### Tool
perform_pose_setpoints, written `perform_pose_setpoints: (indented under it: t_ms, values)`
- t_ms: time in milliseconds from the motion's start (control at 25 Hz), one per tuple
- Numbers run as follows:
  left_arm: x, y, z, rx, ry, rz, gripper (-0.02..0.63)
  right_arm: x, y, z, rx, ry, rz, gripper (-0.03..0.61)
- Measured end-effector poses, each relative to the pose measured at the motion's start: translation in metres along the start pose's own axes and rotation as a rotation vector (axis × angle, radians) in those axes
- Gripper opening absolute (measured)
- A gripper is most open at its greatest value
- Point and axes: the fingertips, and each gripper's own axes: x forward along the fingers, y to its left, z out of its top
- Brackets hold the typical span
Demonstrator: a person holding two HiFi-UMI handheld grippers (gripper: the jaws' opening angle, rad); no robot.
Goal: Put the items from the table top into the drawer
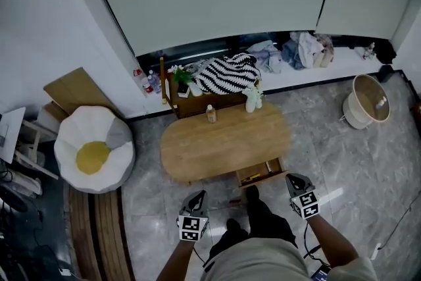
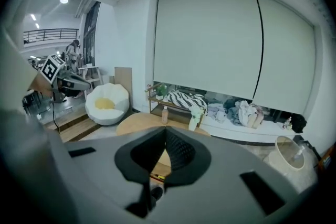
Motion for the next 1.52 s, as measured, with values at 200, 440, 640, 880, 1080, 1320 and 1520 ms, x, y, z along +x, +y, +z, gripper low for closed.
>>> perform_pose_setpoints:
  t_ms: [200, 440, 640, 880, 1080, 1320, 1520]
  values:
    - [-0.014, -0.015, 0.035, 0.065, -0.056, -0.013, 0.020, -0.042, -0.012, 0.005, 0.005, -0.031, -0.036, 0.020]
    - [-0.034, -0.041, 0.081, 0.071, -0.138, 0.022, 0.020, -0.091, -0.045, 0.021, 0.002, -0.104, -0.064, 0.020]
    - [-0.043, -0.060, 0.103, 0.037, -0.161, 0.077, 0.020, -0.117, -0.076, 0.028, -0.027, -0.141, -0.066, 0.019]
    - [-0.045, -0.077, 0.105, 0.004, -0.170, 0.126, 0.020, -0.134, -0.109, 0.028, -0.021, -0.159, -0.062, 0.018]
    - [-0.043, -0.087, 0.107, -0.003, -0.164, 0.136, 0.020, -0.137, -0.114, 0.027, -0.035, -0.157, -0.040, 0.018]
    - [-0.045, -0.091, 0.108, -0.005, -0.166, 0.147, 0.020, -0.139, -0.117, 0.030, -0.035, -0.174, -0.038, 0.018]
    - [-0.043, -0.093, 0.111, -0.006, -0.168, 0.149, 0.020, -0.141, -0.124, 0.035, -0.035, -0.187, -0.043, 0.018]
